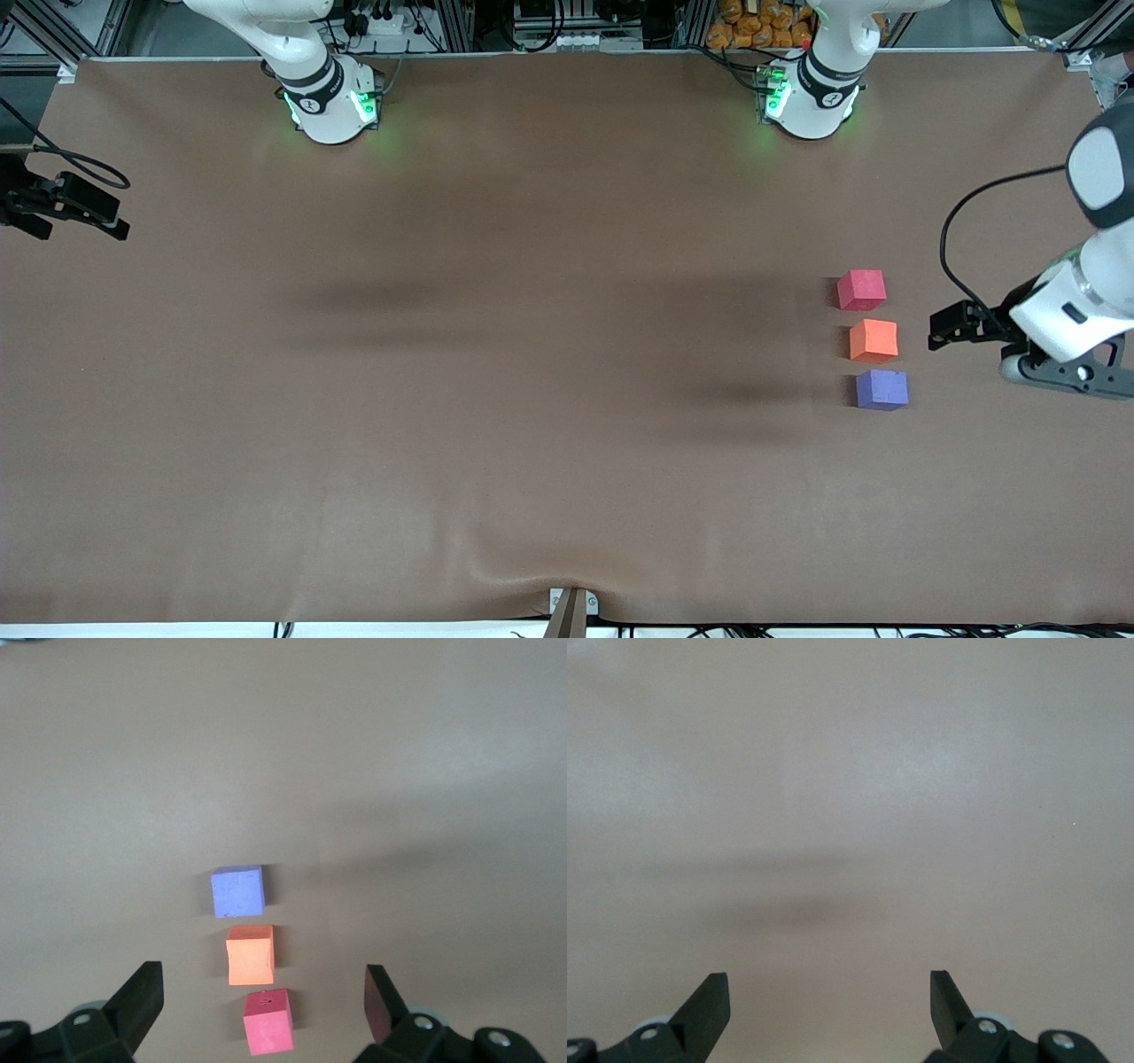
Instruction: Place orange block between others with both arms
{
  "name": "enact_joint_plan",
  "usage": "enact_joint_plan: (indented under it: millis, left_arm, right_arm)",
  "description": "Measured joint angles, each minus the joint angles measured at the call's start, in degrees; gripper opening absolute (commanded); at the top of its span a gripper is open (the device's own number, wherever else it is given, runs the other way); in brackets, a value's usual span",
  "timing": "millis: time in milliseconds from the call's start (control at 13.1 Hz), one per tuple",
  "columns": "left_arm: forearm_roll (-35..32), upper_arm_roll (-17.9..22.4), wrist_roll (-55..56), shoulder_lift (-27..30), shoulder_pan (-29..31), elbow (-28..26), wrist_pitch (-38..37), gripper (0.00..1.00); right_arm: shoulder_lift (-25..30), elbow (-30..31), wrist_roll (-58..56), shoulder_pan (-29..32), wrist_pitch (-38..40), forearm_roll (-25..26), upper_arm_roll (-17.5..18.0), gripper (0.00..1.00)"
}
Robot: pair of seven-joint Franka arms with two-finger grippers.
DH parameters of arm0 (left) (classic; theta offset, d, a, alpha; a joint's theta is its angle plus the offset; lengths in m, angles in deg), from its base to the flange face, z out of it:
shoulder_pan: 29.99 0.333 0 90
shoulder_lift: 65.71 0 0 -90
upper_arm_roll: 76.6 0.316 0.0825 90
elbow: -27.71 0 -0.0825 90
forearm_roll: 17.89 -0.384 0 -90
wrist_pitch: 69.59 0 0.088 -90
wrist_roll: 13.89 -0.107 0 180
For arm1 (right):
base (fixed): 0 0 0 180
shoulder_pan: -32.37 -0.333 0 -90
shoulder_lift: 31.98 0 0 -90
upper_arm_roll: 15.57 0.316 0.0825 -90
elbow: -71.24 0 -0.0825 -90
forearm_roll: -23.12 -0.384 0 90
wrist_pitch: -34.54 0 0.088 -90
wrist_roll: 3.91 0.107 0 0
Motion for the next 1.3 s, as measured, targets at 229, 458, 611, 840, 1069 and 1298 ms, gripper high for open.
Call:
enact_joint_plan:
  millis: [229,458,611,840,1069,1298]
  left_arm:
    - [0.0,0.25,3.3,3.62,-0.99,0.15,-3.3,1.0]
    - [0.0,1.89,4.41,7.41,-2.32,0.24,-6.69,1.0]
    - [0.0,2.99,4.44,10.28,-2.9,0.24,-10.14,1.0]
    - [0.0,3.76,4.44,14.13,-3.04,-0.25,-14.16,1.0]
    - [-2.09,4.42,4.44,15.17,-3.13,-1.2,-14.5,1.0]
    - [-3.31,4.41,4.44,14.93,-3.34,-1.82,-14.49,1.0]
  right_arm:
    - [0.0,0.0,0.0,0.0,-0.03,0.0,0.0,1.0]
    - [-0.01,0.0,0.0,0.0,-0.05,0.0,0.0,1.0]
    - [-0.01,0.0,0.0,0.0,-0.15,0.0,0.0,1.0]
    - [-0.01,0.0,0.0,0.0,-0.34,0.0,0.0,1.0]
    - [-0.01,0.0,0.0,0.0,-0.42,0.0,0.0,1.0]
    - [-0.01,0.0,0.0,0.0,-0.45,0.0,0.0,1.0]
